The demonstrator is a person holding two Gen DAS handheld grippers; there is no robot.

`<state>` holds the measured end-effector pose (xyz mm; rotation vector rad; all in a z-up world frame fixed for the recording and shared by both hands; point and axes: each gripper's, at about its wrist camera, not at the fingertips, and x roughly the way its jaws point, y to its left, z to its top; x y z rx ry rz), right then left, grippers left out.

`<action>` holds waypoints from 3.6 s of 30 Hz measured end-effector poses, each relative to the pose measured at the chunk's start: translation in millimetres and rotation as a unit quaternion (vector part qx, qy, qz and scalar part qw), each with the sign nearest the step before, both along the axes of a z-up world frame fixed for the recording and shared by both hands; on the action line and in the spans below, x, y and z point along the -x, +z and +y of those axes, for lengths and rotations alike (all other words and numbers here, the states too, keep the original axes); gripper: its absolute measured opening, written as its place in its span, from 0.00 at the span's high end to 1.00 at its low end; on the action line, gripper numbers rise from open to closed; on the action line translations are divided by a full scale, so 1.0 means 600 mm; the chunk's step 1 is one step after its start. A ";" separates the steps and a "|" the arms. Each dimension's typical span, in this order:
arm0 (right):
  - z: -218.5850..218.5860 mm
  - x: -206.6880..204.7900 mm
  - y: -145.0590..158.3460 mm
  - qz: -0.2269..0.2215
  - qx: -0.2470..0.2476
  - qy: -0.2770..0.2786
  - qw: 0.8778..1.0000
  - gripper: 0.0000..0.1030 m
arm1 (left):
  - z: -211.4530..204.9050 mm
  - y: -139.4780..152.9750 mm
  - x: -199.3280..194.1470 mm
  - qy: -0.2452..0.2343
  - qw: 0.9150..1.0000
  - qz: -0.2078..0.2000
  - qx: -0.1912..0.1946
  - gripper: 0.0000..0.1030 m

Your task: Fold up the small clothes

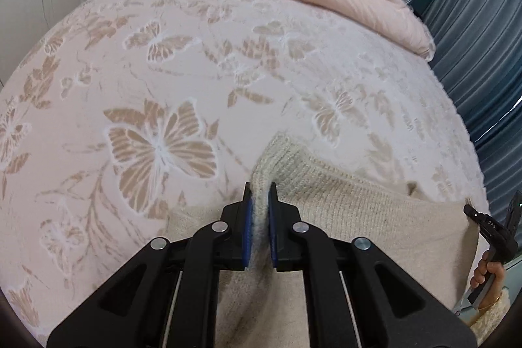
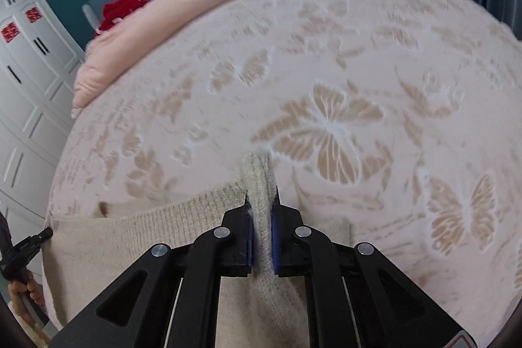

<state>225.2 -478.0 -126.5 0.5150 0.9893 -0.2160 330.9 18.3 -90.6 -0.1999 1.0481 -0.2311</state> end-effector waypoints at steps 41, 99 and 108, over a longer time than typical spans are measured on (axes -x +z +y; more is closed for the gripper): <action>0.121 0.366 -0.007 0.036 -0.063 -0.027 0.997 0.41 | 0.047 -0.029 0.365 0.097 0.994 0.035 0.040 0.23; -0.021 0.010 -0.015 0.066 0.041 0.026 0.997 0.94 | -0.045 -0.070 0.110 0.065 0.995 0.031 -0.064 0.67; 0.159 0.082 0.131 -0.043 0.083 0.086 0.992 0.77 | -0.060 -0.050 0.122 0.047 0.994 0.007 -0.095 0.67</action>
